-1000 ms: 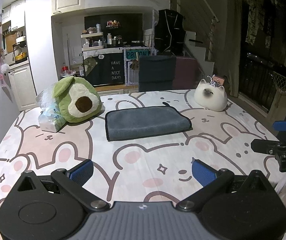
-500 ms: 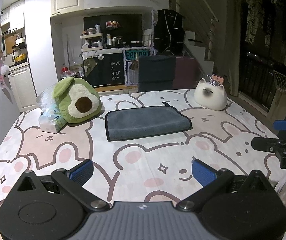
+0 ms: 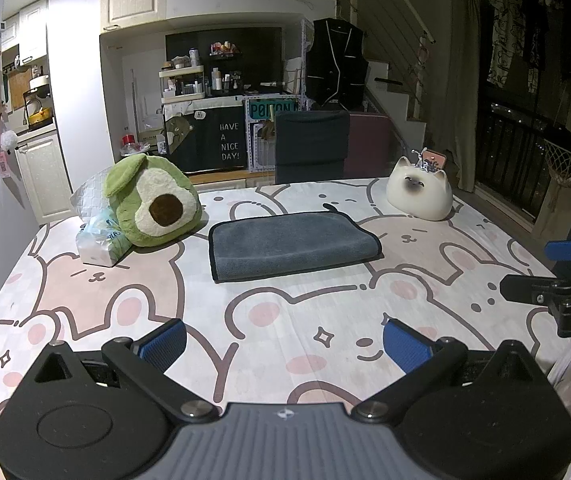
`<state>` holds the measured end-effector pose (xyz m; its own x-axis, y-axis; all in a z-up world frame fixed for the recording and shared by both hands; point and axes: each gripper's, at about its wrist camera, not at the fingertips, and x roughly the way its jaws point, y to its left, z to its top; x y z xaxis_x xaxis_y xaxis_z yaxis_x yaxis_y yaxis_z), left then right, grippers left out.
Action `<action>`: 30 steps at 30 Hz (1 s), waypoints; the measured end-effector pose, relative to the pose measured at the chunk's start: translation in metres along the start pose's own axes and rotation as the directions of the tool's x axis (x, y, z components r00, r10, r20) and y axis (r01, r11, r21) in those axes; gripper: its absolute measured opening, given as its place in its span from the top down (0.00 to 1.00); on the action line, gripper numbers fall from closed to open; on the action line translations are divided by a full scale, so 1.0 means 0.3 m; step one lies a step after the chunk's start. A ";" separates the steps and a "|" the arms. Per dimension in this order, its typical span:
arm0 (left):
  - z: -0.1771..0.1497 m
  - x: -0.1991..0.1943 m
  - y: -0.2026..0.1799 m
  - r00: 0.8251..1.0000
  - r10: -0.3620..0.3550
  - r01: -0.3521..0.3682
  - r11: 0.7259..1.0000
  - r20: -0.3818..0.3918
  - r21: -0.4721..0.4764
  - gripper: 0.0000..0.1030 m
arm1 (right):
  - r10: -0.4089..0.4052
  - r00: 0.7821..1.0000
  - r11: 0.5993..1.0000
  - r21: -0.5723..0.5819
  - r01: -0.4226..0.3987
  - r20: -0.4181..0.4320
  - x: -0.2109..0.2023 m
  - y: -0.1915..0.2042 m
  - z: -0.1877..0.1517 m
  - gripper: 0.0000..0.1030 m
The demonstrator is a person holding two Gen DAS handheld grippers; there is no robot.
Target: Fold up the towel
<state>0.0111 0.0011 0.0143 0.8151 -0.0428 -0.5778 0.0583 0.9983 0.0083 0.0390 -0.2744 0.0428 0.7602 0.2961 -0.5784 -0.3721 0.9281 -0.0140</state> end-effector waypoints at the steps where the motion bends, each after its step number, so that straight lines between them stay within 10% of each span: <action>1: 0.000 0.001 0.000 1.000 0.000 0.000 1.000 0.000 0.000 0.00 | 0.000 1.000 1.000 0.001 0.000 -0.001 0.000 0.000 0.000 0.00; 30: -0.001 0.001 -0.001 1.000 0.000 0.000 1.000 0.000 -0.001 0.00 | 0.003 1.000 1.000 0.006 -0.003 -0.003 0.003 0.001 -0.003 0.00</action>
<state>0.0110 0.0008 0.0139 0.8153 -0.0428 -0.5774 0.0580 0.9983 0.0079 0.0390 -0.2741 0.0415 0.7575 0.2984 -0.5806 -0.3713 0.9285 -0.0073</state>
